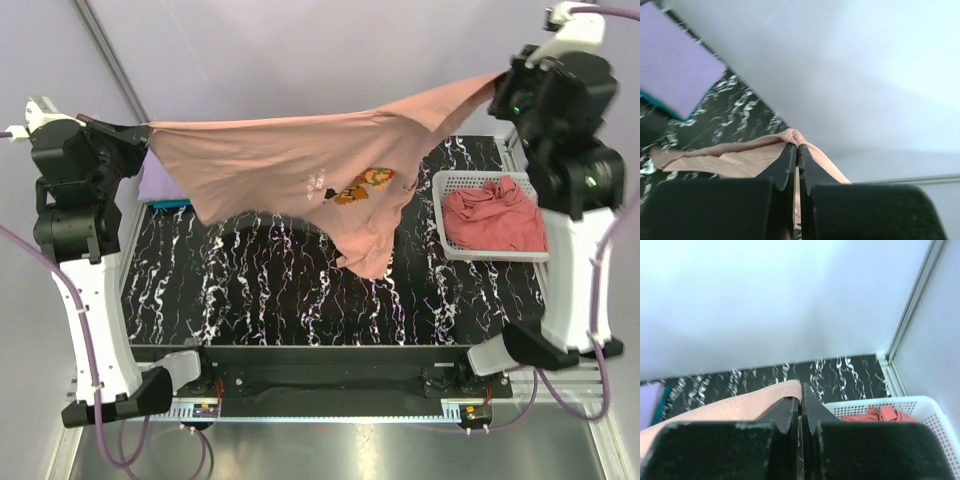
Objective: Fold and stack the t-shirts
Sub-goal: Flatten the tshirt out
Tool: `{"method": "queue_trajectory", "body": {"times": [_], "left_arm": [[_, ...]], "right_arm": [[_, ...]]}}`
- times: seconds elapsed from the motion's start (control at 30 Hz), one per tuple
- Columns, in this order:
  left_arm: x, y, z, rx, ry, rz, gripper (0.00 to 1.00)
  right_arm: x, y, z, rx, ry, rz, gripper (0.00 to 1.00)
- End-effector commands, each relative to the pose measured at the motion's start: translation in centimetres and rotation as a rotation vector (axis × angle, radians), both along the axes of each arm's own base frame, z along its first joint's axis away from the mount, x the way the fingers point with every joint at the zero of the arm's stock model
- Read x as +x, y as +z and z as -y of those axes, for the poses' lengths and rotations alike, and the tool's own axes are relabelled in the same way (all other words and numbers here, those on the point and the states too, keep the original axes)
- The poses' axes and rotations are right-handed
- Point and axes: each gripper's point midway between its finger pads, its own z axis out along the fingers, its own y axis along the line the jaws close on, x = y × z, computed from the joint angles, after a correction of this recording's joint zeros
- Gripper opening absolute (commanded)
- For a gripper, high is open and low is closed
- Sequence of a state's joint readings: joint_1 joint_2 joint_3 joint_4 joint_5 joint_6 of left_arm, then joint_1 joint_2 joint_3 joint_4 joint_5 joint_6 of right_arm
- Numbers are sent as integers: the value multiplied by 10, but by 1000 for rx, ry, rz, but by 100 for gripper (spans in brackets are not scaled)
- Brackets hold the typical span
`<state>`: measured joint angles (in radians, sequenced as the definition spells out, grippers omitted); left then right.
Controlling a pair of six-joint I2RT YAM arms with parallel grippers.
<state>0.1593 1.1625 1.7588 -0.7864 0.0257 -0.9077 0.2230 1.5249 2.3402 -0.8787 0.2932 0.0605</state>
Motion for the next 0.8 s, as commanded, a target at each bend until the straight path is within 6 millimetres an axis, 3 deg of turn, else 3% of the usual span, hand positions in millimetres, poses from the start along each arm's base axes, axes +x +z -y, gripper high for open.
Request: {"method": "queue_trajectory", "body": {"times": [0.0, 0.1, 0.13, 0.17, 0.33, 0.4, 0.5, 0.67, 0.77], "left_arm": [[-12, 22, 13, -79, -50, 47, 0], [-45, 41, 27, -100, -93, 104, 0], [-57, 51, 29, -99, -95, 131, 0], [-75, 59, 33, -95, -96, 161, 0], [-133, 100, 41, -50, -94, 285, 0], [-156, 112, 47, -46, -113, 325, 0], [-178, 124, 55, -64, -132, 378, 0], [-200, 145, 64, -98, -161, 442, 0], [-205, 153, 70, -121, -192, 464, 0]], "right_arm": [[-51, 43, 9, 48, 12, 156, 0], [-81, 62, 18, 63, 0, 246, 0], [-106, 79, 24, 67, 4, 315, 0], [-118, 85, 25, 59, 10, 342, 0], [-189, 124, 22, 112, 114, 521, 0], [-207, 133, 19, 146, 153, 566, 0], [-247, 152, 24, 199, 182, 672, 0], [-293, 182, 40, 254, 159, 818, 0], [-295, 186, 42, 275, 152, 832, 0]]}}
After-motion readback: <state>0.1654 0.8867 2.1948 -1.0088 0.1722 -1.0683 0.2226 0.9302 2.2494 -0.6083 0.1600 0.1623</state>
